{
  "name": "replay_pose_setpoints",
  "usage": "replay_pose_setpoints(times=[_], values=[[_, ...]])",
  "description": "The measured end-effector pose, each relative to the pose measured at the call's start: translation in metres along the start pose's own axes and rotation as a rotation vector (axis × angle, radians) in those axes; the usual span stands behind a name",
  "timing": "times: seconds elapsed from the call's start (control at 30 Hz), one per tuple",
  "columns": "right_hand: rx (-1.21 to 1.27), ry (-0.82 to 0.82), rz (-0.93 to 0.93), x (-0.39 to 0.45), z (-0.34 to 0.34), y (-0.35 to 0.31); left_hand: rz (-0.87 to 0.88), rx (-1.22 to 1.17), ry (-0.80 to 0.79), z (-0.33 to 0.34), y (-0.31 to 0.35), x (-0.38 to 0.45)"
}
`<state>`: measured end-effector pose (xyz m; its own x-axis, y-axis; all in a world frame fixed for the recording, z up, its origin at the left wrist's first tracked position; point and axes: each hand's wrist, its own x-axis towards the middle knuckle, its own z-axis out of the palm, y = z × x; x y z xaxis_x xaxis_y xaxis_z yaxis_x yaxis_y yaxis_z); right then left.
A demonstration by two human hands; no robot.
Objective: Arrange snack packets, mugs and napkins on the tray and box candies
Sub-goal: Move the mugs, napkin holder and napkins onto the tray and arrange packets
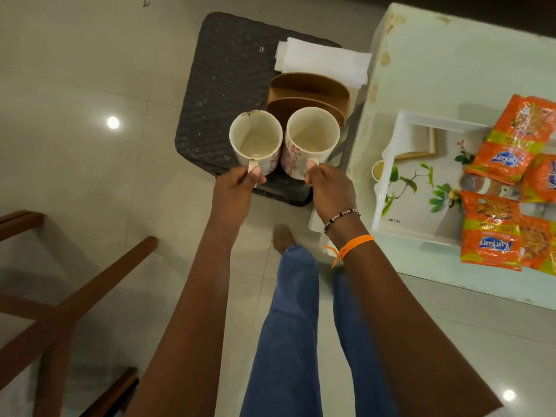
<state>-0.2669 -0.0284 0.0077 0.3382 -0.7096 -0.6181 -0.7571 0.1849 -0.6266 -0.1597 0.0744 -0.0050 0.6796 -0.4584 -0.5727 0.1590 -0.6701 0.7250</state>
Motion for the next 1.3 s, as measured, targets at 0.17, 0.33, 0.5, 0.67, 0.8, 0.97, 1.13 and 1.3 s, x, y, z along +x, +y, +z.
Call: replay_pose_setpoints(times=[0.17, 0.33, 0.5, 0.67, 0.8, 0.97, 1.13, 1.3], values=[[-0.048, 0.032, -0.070, -0.031, -0.037, 0.022, -0.002, -0.063, 0.007, 0.020, 0.006, -0.041], [-0.029, 0.181, -0.049, -0.063, -0.089, 0.060, 0.010, -0.093, -0.060, 0.060, 0.014, -0.091], [-0.091, 0.294, 0.030, -0.074, -0.141, 0.105, -0.051, -0.123, -0.176, 0.123, 0.026, -0.122], [-0.020, 0.341, 0.103, -0.064, -0.170, 0.145, -0.054, -0.094, -0.238, 0.180, 0.031, -0.130], [0.046, 0.325, 0.103, -0.052, -0.173, 0.168, -0.039, -0.013, -0.274, 0.211, 0.027, -0.127], [0.117, 0.239, 0.100, -0.038, -0.174, 0.186, -0.016, 0.054, -0.262, 0.229, 0.019, -0.117], [0.200, 0.157, 0.123, -0.035, -0.178, 0.199, 0.027, 0.136, -0.264, 0.238, 0.013, -0.116], [0.295, 0.096, 0.154, -0.036, -0.175, 0.213, 0.012, 0.205, -0.276, 0.243, 0.006, -0.120]])
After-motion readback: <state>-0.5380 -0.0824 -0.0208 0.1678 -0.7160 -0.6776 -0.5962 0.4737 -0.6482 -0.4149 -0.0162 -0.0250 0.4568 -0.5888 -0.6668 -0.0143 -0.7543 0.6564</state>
